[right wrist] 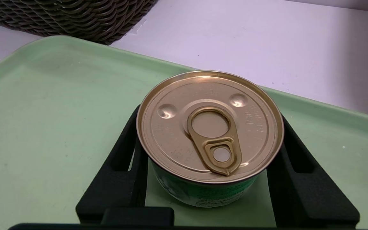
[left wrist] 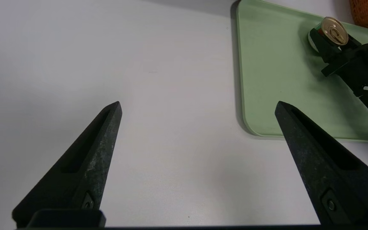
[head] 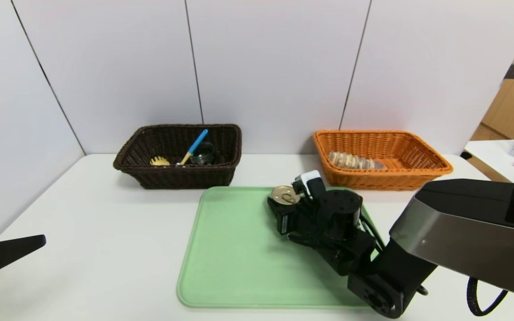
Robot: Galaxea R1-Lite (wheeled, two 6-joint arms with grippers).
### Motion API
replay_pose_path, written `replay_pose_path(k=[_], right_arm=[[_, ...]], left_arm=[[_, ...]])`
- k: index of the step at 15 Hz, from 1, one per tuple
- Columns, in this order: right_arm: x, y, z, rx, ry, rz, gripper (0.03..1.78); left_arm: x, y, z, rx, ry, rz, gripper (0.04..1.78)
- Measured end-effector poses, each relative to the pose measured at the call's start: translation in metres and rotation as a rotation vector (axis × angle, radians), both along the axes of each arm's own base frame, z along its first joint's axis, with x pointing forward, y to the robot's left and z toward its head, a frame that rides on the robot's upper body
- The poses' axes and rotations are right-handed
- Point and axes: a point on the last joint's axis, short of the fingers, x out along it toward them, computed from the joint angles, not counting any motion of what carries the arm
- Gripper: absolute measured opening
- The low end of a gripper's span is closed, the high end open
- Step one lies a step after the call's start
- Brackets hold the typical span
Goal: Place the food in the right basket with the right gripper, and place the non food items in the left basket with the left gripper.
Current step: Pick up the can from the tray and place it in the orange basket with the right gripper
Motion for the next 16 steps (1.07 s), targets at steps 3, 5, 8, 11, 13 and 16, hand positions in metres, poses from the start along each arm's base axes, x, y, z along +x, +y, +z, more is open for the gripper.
replay_pose_path(k=[3,5,8,11,13,16], right_arm=[[-0.007,-0.002,0.008,0.007,-0.005,0.010,1.00],[-0.014,-0.005,0.021,0.021,-0.022,0.015,1.00],[-0.024,-0.012,0.059,0.068,-0.087,0.022,1.00],[-0.030,-0.025,0.123,0.121,-0.164,0.022,0.99],[-0.023,-0.050,0.177,0.147,-0.211,-0.011,0.99],[-0.002,-0.119,0.226,0.122,-0.200,-0.139,0.99]], left_arm=[[0.000,0.000,0.000,0.000,-0.001,-0.001,1.69],[0.000,0.000,0.000,0.000,-0.001,-0.001,1.69],[0.000,0.000,0.000,0.000,-0.002,-0.001,1.69],[-0.001,0.000,0.000,-0.001,-0.004,-0.002,1.69],[-0.001,0.000,0.000,-0.001,-0.003,-0.002,1.69],[-0.001,0.000,-0.003,0.001,0.006,-0.002,1.69]])
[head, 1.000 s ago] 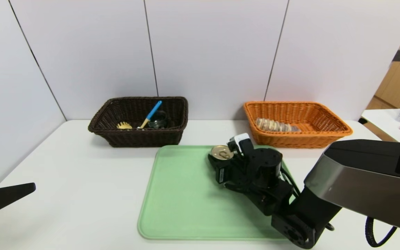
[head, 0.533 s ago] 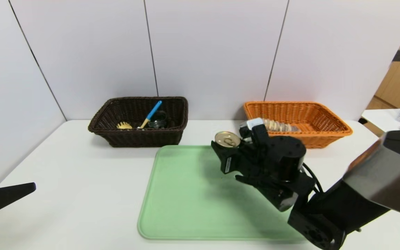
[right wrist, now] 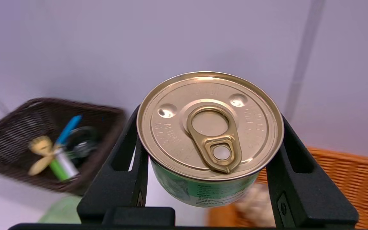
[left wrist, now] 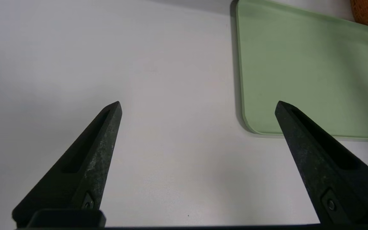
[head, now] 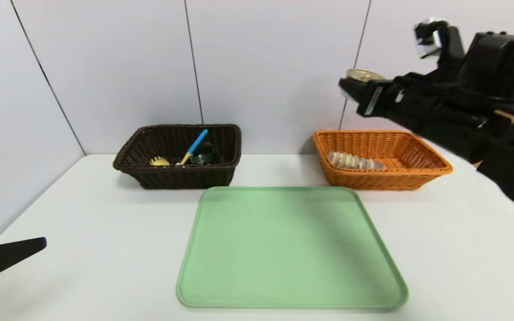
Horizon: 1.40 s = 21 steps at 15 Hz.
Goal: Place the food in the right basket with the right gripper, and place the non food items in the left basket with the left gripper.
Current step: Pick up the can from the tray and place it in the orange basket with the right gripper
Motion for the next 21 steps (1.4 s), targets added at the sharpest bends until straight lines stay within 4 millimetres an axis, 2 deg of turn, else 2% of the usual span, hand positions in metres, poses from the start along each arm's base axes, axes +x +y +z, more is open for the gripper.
replay_pose_path(k=[2,3,5,7,10,16,21], right_arm=[[0.008,-0.047,0.012,-0.020,0.065,-0.077,0.99],[0.011,-0.069,0.012,-0.030,0.122,-0.115,0.99],[0.018,-0.096,0.001,-0.038,0.226,-0.169,0.99],[0.028,-0.111,-0.014,-0.037,0.278,-0.210,0.99],[0.043,-0.120,-0.036,-0.039,0.342,-0.236,0.99],[0.073,-0.122,-0.081,-0.050,0.460,-0.239,0.99],[0.085,-0.122,-0.102,-0.056,0.512,-0.239,0.99]], left_arm=[[0.000,0.000,-0.001,-0.001,0.004,0.001,1.69],[-0.001,0.000,-0.002,0.000,0.005,0.000,1.69],[-0.002,0.000,-0.004,0.000,0.007,-0.001,1.69],[-0.002,0.000,-0.004,0.001,0.007,0.000,1.69],[-0.002,0.000,-0.005,0.000,0.008,-0.001,1.69],[-0.006,0.001,-0.008,0.000,0.011,0.000,1.69],[-0.007,0.001,-0.010,0.000,0.012,0.000,1.69]])
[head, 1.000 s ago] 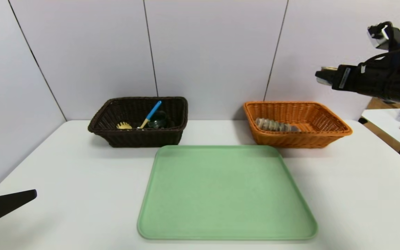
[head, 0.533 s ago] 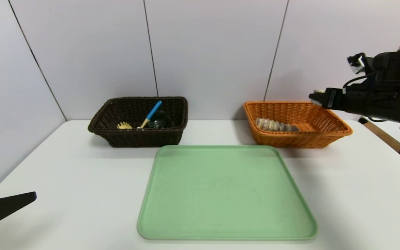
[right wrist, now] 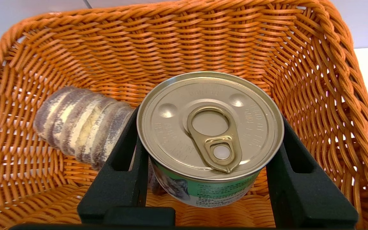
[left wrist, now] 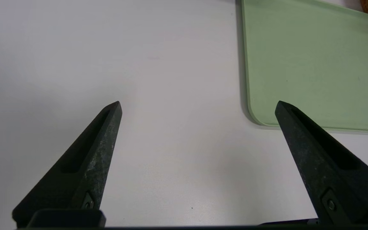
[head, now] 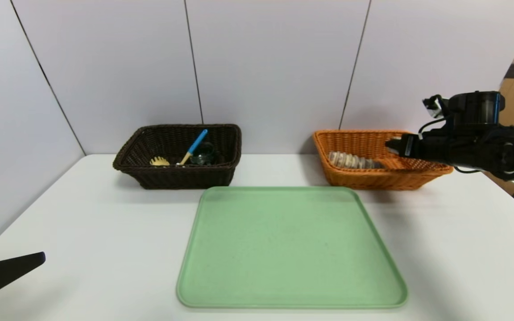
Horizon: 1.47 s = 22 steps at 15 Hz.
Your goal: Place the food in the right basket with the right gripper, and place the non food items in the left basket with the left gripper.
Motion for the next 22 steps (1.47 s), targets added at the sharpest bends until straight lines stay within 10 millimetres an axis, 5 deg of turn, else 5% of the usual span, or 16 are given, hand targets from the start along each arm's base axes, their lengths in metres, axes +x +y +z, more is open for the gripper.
replay_pose_path(k=[4,13,17,22], right_arm=[[0.009,0.000,-0.009,-0.001,-0.010,-0.004,0.99],[0.009,0.003,-0.005,-0.001,-0.031,0.005,1.48],[-0.020,0.004,0.057,-0.008,-0.132,0.007,1.57],[-0.114,0.006,0.147,0.005,0.082,0.031,1.64]], left_arm=[[-0.001,0.000,0.000,0.000,-0.006,0.000,1.69],[-0.004,0.000,0.001,-0.001,-0.018,0.002,1.69],[-0.003,0.000,0.027,0.020,-0.106,-0.014,1.69],[-0.007,0.000,0.069,0.028,-0.085,-0.027,1.69]])
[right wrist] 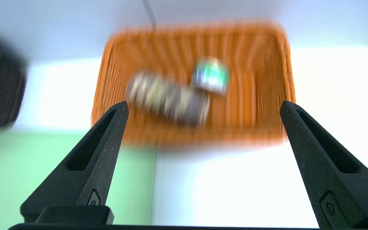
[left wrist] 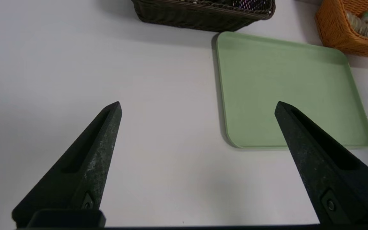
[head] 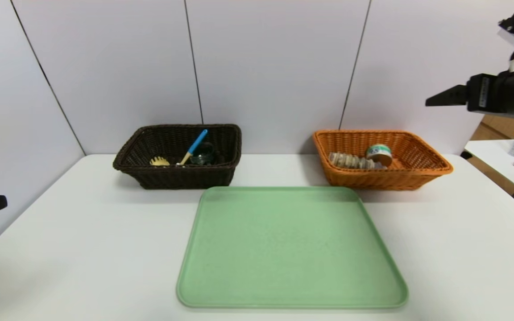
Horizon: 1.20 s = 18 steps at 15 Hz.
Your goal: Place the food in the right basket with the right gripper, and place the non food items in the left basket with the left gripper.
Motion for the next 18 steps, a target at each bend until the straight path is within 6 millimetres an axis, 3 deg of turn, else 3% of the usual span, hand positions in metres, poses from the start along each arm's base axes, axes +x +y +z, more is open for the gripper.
replay_pose_path(k=[2,5,9,14,16,18], right_arm=[[-0.055,0.001,0.015,0.009,0.193,0.006,1.65],[-0.145,0.002,0.015,0.002,0.419,-0.006,1.67],[-0.246,0.003,-0.007,-0.059,0.404,-0.050,1.69],[-0.345,0.003,-0.070,-0.097,0.160,-0.047,1.69],[-0.368,0.002,-0.104,-0.113,0.048,-0.033,1.69],[-0.376,0.002,-0.138,-0.136,-0.085,-0.028,1.69]], left_arm=[[-0.011,0.001,0.007,0.012,0.104,-0.013,1.69],[-0.034,0.004,0.006,0.008,0.176,0.006,1.69],[-0.074,0.009,-0.005,0.002,0.106,0.153,1.69],[-0.138,0.009,-0.051,0.018,-0.030,0.203,1.69],[-0.160,0.008,-0.076,0.070,-0.104,0.186,1.69],[-0.172,0.008,-0.098,0.136,-0.189,0.168,1.69]])
